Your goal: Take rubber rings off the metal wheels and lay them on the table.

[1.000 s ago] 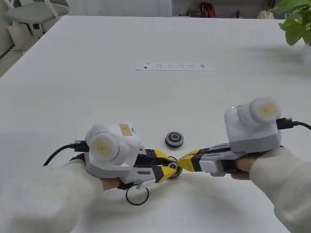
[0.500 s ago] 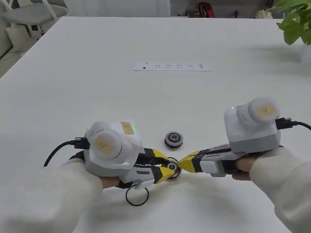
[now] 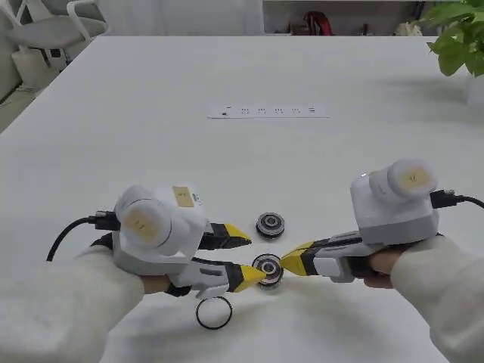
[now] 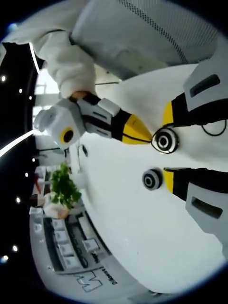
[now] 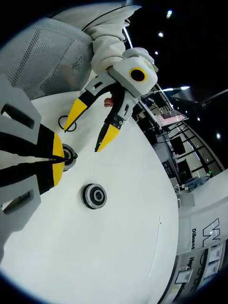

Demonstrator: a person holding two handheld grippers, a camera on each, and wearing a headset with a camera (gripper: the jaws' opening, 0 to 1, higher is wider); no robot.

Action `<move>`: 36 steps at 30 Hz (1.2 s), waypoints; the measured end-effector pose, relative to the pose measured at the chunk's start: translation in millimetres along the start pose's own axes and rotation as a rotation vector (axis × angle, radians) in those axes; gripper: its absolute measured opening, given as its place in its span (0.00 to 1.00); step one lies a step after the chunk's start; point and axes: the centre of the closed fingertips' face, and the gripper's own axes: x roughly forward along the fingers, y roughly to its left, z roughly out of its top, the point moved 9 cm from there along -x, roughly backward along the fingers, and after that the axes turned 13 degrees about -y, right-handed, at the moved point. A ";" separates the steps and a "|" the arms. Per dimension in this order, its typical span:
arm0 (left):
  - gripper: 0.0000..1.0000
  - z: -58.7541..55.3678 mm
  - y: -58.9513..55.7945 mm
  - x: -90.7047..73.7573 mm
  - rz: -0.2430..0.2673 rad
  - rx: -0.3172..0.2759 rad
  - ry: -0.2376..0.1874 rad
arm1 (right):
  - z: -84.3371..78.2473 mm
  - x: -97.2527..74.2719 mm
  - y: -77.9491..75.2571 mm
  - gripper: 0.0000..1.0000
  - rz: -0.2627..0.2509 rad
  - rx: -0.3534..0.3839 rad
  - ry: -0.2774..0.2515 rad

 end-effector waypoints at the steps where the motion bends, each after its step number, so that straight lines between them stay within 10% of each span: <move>1: 0.36 0.4 0.3 -0.6 0.002 -0.002 -0.001 | 0.1 -0.3 -0.4 0.00 -0.001 0.001 -0.001; 36: 0.65 6.0 8.0 -52.8 0.089 -0.020 0.011 | 18.6 -9.8 -7.4 0.00 -0.028 0.022 -0.115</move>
